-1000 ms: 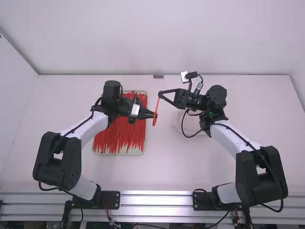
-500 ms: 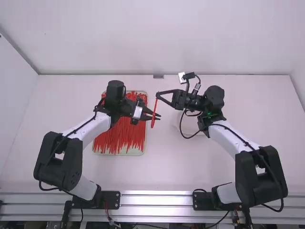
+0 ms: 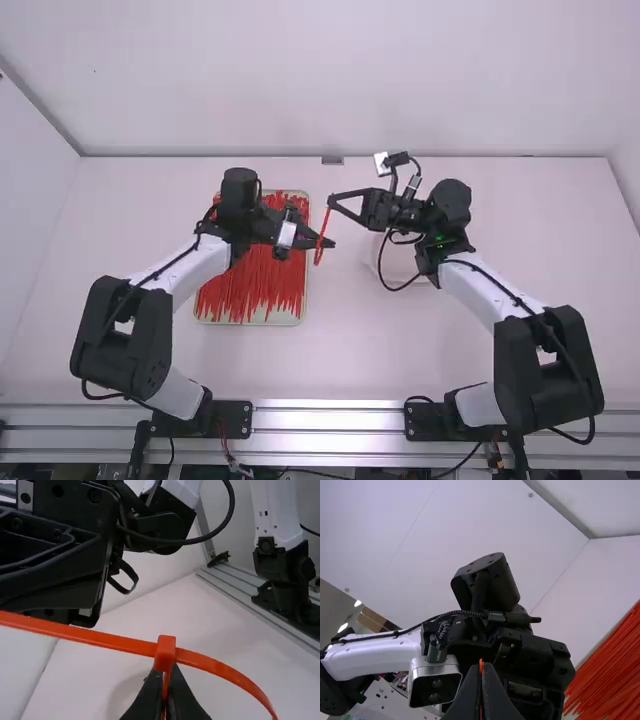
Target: Fasten the cable tie
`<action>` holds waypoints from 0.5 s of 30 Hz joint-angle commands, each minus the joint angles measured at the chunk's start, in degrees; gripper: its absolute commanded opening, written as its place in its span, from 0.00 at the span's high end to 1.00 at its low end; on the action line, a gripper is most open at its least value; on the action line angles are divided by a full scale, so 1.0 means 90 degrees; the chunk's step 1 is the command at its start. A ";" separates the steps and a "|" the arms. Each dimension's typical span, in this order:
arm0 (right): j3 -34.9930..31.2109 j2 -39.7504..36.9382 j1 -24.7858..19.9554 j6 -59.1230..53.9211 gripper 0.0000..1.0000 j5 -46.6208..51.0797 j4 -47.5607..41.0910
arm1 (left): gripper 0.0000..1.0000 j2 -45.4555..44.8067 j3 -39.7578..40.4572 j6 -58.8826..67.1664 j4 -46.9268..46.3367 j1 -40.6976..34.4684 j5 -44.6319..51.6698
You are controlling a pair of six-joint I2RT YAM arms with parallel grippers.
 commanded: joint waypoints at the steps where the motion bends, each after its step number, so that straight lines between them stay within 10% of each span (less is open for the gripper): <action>1: 0.0189 -0.0104 -0.0063 -0.0029 1.00 0.0032 0.0024 | 0.88 0.0024 -0.0097 0.0002 0.0005 0.0002 0.0209; 15: 0.0189 -0.0104 -0.0078 -0.0058 1.00 0.0010 0.0024 | 0.98 0.0024 -0.0095 -0.0478 0.0374 -0.0012 0.0209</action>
